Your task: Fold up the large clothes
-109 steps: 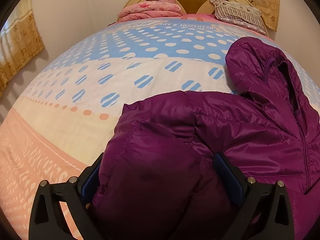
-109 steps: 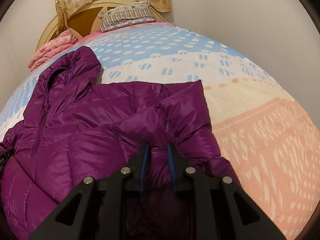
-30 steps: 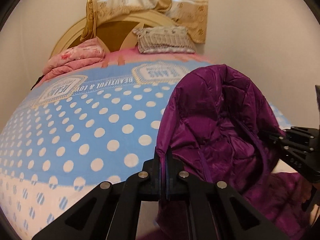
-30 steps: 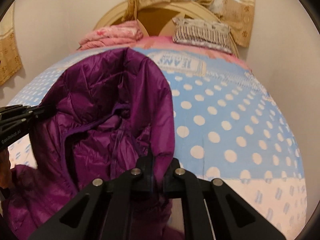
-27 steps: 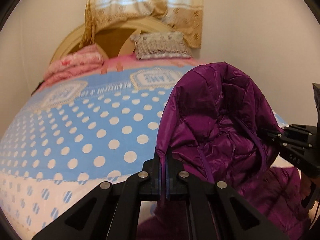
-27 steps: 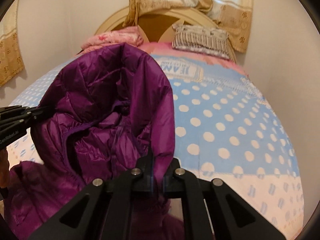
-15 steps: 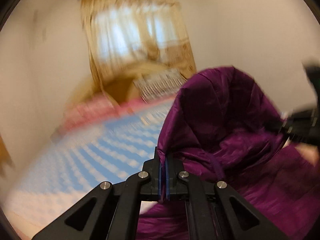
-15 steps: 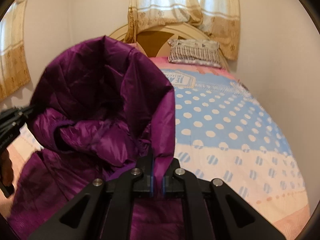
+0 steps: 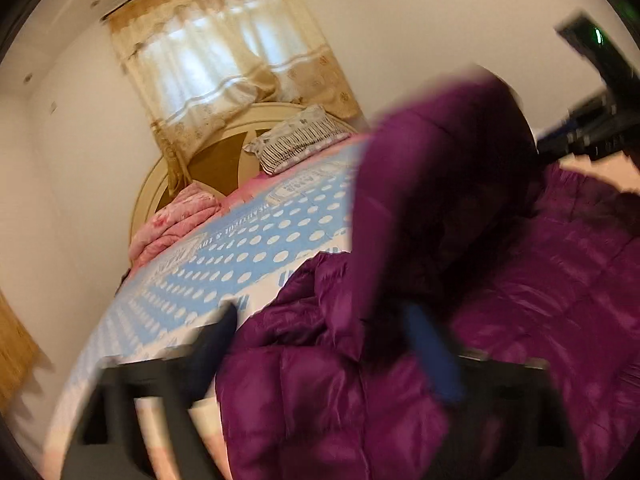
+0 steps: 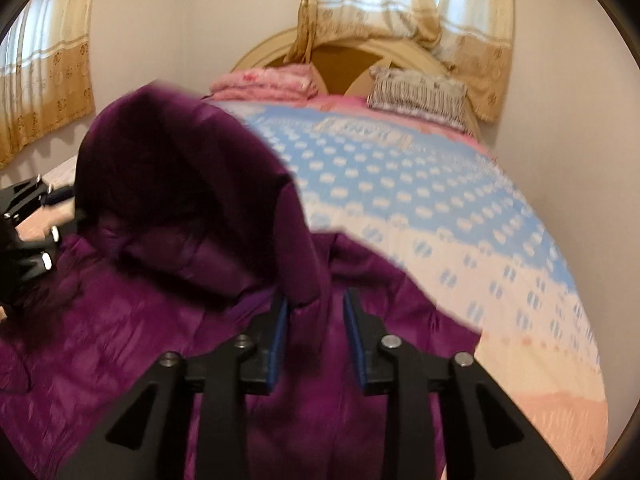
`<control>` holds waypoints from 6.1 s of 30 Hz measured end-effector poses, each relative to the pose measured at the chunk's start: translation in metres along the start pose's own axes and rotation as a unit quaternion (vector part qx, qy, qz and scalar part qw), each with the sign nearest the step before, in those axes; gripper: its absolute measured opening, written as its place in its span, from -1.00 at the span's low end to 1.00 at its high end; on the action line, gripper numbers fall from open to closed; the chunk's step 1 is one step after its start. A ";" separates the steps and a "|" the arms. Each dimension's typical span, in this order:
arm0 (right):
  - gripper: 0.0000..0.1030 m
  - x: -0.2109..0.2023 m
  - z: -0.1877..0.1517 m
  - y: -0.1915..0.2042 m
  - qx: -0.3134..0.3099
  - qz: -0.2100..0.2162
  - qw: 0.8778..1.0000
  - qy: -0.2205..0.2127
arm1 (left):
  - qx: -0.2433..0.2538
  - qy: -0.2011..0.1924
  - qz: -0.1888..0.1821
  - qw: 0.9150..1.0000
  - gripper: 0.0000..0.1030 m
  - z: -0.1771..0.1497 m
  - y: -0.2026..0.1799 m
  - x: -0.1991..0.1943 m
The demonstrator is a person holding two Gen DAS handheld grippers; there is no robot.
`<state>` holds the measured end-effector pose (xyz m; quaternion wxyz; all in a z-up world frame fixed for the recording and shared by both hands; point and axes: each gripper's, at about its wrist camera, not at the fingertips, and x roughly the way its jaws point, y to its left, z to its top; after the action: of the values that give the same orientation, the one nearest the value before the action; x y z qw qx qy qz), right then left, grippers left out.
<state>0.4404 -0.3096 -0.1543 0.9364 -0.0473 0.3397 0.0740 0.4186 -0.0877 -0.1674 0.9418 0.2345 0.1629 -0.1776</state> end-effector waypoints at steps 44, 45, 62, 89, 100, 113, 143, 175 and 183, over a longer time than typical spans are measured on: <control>-0.08 0.047 -0.047 0.065 0.113 0.038 0.990 0.072 | -0.190 0.214 -0.010 0.958 0.90 -0.007 -0.047 0.077; -0.08 0.048 -0.047 0.065 0.113 0.037 0.990 0.072 | -0.187 0.217 -0.009 0.958 0.91 -0.007 -0.048 0.078; -0.08 0.047 -0.048 0.067 0.107 0.029 0.991 0.068 | -0.165 0.225 0.014 0.960 0.97 -0.005 -0.058 0.080; -0.08 0.046 -0.044 0.065 0.087 0.025 0.992 0.083 | -0.183 0.240 -0.012 0.953 0.98 0.000 -0.043 0.079; 0.41 -0.075 -0.097 0.029 0.120 0.004 0.990 0.077 | -0.161 0.177 0.004 0.971 0.98 -0.033 -0.006 -0.098; 0.42 -0.174 -0.217 0.014 0.226 -0.048 0.969 0.092 | -0.205 0.227 0.029 0.952 0.98 -0.144 -0.026 -0.210; -0.84 -0.249 -0.260 0.078 0.199 0.039 0.977 0.069 | -0.200 0.149 -0.060 0.967 -0.92 -0.115 -0.054 -0.298; -0.86 -0.183 -0.078 0.000 0.240 -0.015 0.963 -0.124 | -0.240 0.059 -0.028 0.969 -0.62 -0.037 0.054 -0.169; -0.84 -0.124 -0.070 -0.012 0.231 -0.026 0.970 -0.078 | -0.309 0.058 0.005 0.949 0.41 -0.060 0.066 -0.139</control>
<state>0.3041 -0.3444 -0.1271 0.9473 0.1672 0.2720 -0.0271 0.3094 0.0323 -0.1381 0.9578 -0.0574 0.2633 -0.0998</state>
